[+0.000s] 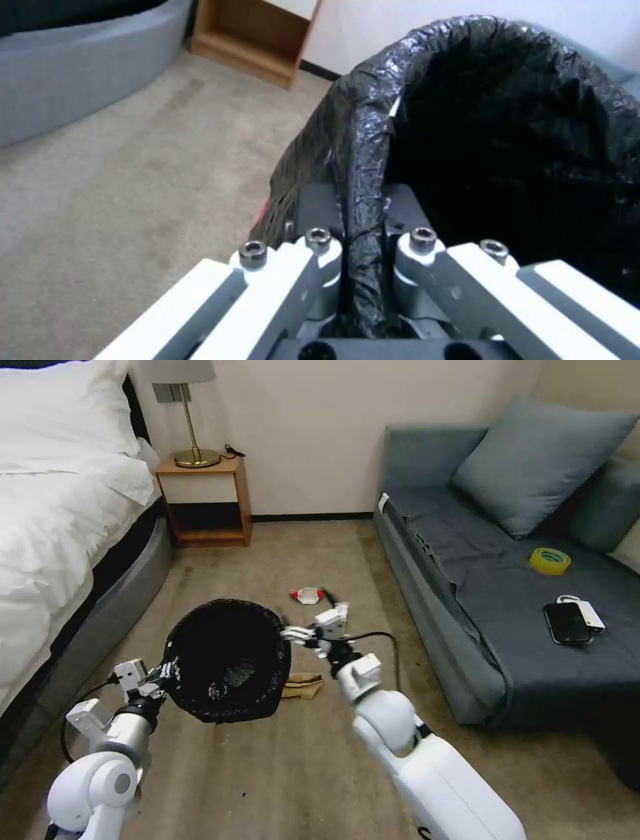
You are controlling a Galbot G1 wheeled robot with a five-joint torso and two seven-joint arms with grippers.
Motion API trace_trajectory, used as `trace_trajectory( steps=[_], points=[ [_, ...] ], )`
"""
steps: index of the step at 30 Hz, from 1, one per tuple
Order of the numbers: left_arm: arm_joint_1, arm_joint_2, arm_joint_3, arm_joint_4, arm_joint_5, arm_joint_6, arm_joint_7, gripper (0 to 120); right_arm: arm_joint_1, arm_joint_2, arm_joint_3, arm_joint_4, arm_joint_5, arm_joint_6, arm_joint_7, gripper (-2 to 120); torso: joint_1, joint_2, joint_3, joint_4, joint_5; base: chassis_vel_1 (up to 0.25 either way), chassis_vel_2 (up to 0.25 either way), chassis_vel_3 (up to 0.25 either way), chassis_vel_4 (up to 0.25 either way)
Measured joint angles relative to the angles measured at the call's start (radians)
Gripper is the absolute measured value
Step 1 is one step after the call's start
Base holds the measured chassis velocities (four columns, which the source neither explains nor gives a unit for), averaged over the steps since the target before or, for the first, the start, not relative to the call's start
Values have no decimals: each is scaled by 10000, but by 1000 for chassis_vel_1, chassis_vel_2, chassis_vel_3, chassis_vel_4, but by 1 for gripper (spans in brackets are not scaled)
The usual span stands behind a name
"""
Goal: Pick up the trash bin, then pick up the garbage on the floor and place it into the trash bin.
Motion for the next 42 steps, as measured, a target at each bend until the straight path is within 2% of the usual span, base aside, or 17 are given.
trace_trajectory(
  steps=[6,14,23,42],
  points=[
    [49,-33,-355,66,-60,-118,71,4,-1607,211,1153,523,-675,273,-271,100,0,0,0,0,0,0,0,0,0],
    [-194,146,-361,182,-80,-120,52,4,-2513,314,1773,979,-758,396,-551,100,0,0,0,-1,-1,0,0,0,0],
    [-265,180,-259,119,-57,-87,18,4,-2811,238,2035,1181,-736,389,-693,100,0,0,0,-1,0,0,0,0,0],
    [-192,309,-425,69,-138,-81,25,4,-3042,324,1949,1190,-808,425,-891,100,0,0,1,0,0,0,0,0,0]
  ],
)
